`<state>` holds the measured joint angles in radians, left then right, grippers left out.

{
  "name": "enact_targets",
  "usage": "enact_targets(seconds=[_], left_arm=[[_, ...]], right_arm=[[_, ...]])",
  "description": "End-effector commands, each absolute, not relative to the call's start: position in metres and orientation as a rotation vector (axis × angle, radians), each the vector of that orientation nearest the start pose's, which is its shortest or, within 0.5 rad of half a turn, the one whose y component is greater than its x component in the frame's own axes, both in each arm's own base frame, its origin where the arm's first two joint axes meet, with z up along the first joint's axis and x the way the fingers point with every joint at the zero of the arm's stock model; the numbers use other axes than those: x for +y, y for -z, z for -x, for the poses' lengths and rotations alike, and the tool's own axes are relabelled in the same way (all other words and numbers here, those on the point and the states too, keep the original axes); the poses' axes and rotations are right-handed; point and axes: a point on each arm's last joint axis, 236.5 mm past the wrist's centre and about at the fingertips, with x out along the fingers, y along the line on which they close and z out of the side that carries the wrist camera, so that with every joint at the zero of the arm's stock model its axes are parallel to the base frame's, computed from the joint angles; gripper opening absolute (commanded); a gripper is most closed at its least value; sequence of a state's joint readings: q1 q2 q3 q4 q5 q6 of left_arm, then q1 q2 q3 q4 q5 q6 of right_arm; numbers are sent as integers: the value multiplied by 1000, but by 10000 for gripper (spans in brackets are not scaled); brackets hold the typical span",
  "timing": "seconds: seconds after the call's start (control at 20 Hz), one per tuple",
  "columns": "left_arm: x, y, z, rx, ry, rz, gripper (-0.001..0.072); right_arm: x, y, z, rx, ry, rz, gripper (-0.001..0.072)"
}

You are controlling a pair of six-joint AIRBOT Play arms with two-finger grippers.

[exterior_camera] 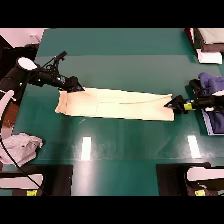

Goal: Fold the shirts.

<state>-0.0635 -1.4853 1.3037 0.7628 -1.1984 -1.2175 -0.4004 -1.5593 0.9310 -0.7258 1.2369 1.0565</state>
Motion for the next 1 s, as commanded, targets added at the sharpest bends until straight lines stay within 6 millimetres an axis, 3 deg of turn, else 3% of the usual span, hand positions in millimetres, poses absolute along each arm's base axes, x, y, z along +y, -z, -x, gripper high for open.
enact_targets(seconds=[0.0, 0.05, 0.25, 0.5, 0.8, 0.95], left_arm=[[-190, -40, -411, 1216, 672, 458, 25], [-193, -39, -410, 1222, 673, 459, 26], [-224, -38, -408, 1205, 697, 434, 25], [-283, -46, -414, 1079, 735, 374, 25], [-365, -29, -417, 1141, 880, 309, 25], [-398, -1, -422, 1198, 909, 302, 25]], right_arm=[[56, 78, -360, 1338, -480, -840, 127], [58, 74, -361, 1322, -506, -824, 14], [47, 40, -366, 1236, -504, -782, 11], [52, -51, -380, 1181, -597, -738, 10], [112, -148, -400, 1109, -740, -572, 10], [142, -185, -405, 1045, -788, -510, 10]])
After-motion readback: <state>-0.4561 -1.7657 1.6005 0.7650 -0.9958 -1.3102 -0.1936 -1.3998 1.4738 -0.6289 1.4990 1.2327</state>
